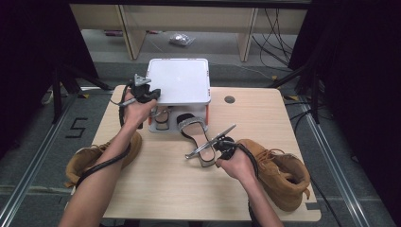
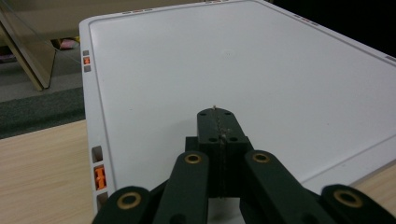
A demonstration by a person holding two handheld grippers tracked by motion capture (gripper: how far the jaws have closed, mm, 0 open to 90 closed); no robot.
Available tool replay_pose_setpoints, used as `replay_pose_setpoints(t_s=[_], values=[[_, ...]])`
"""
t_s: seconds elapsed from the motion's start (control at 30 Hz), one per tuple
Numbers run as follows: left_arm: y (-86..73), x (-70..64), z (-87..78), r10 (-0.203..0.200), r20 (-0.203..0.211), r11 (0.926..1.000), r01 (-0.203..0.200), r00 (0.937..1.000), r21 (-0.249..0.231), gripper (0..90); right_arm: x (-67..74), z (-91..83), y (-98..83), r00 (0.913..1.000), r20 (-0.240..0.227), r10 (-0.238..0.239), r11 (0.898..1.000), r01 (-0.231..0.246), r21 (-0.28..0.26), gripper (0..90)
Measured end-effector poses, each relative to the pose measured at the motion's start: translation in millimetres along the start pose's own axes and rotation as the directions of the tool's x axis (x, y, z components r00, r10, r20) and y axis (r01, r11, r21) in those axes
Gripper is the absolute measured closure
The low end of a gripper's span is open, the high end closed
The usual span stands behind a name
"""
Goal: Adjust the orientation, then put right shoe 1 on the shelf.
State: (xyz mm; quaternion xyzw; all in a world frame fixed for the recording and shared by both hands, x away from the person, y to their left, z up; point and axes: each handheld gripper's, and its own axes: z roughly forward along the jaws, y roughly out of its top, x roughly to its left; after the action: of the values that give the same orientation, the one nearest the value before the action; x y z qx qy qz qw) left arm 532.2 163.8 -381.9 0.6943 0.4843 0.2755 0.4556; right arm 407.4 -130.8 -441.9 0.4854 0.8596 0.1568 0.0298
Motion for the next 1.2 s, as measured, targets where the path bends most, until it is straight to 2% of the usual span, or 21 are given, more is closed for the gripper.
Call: replay_pose_setpoints(t_s=[0.17,0.3,0.33,0.4,0.53,0.6,0.63,0.67,0.9,0.93,0.97,1.07,1.1,1.13,1.17,1.2], values=[[-0.2,0.3,-0.1,-0.001,0.001,1.0,0.001,1.0,-0.001,89.5,-0.2,3.0,-2.3,0.9999,-0.007,-0.009,1.0,0.009,0.014,90.0],[-0.1,0.7,0.0,-0.002,0.004,1.0,0.002,1.0,0.0,89.4,3.9,4.4,-3.5,0.9999,-0.008,0.009,1.0,-0.009,0.021,90.0],[-0.2,0.7,0.0,-0.003,0.004,1.0,0.003,1.0,-0.001,89.5,3.7,6.3,-3.5,0.9999,-0.013,-0.006,1.0,0.006,0.021,90.0],[-0.2,0.7,0.0,-0.003,0.004,1.0,0.003,1.0,-0.001,89.5,5.5,7.4,-3.3,0.9999,-0.01,-0.003,1.0,0.003,0.029,90.0],[0.1,1.1,-0.2,-0.003,0.004,1.0,0.003,1.0,0.001,89.5,8.6,10.1,-3.7,0.9994,-0.035,-0.006,0.999,0.007,0.033,90.0],[0.1,1.0,-0.1,-0.004,0.004,1.0,0.004,1.0,0.001,89.5,7.2,12.3,-3.7,0.9987,-0.032,-0.039,0.999,0.04,0.027,90.0],[0.2,1.0,-0.1,-0.004,0.004,1.0,0.004,1.0,0.001,89.5,9.6,12.5,-3.9,0.9994,-0.033,-0.01,0.999,0.011,0.039,90.0],[0.3,1.1,-0.2,-0.004,0.004,1.0,0.004,1.0,0.002,89.5,9.3,13.5,-3.8,0.9993,-0.032,-0.02,0.999,0.021,0.034,90.0],[0.3,1.3,-0.1,-0.006,0.006,1.0,0.006,1.0,0.001,89.5,13.9,17.3,-2.9,0.9992,-0.038,-0.013,0.999,0.014,0.038,90.0],[0.4,1.3,-0.1,-0.006,0.006,1.0,0.006,1.0,0.002,89.5,12.8,19.2,-2.4,0.9986,-0.034,-0.041,0.999,0.042,0.02,90.0],[0.5,1.3,-0.2,-0.007,0.006,1.0,0.007,1.0,0.003,89.5,15.4,18.4,-2.4,0.9995,-0.031,-0.007,0.999,0.008,0.032,90.0],[0.6,1.5,0.0,-0.011,0.008,0.9999,0.011,0.9999,0.004,89.5,15.2,19.8,-1.4,0.9997,-0.022,-0.012,1.0,0.013,0.026,90.0],[0.7,1.4,-0.1,-0.01,0.007,0.9999,0.01,0.9999,0.004,89.5,14.3,21.4,-0.7,0.9988,-0.028,-0.041,0.999,0.041,-0.004,90.0],[0.7,1.3,-0.1,-0.01,0.007,0.9999,0.01,0.9999,0.005,89.5,14.3,22.1,0.0,0.9988,-0.029,-0.039,0.999,0.039,0.009,90.0],[0.8,1.3,-0.1,-0.01,0.006,0.9999,0.01,0.9999,0.005,89.5,16.3,21.8,0.5,0.9998,-0.019,-0.012,1.0,0.012,0.024,90.0],[0.9,1.3,-0.1,-0.01,0.006,0.9999,0.01,0.9999,0.006,89.5,17.0,21.7,0.9,0.9997,-0.02,-0.012,1.0,0.013,0.024,90.0]])
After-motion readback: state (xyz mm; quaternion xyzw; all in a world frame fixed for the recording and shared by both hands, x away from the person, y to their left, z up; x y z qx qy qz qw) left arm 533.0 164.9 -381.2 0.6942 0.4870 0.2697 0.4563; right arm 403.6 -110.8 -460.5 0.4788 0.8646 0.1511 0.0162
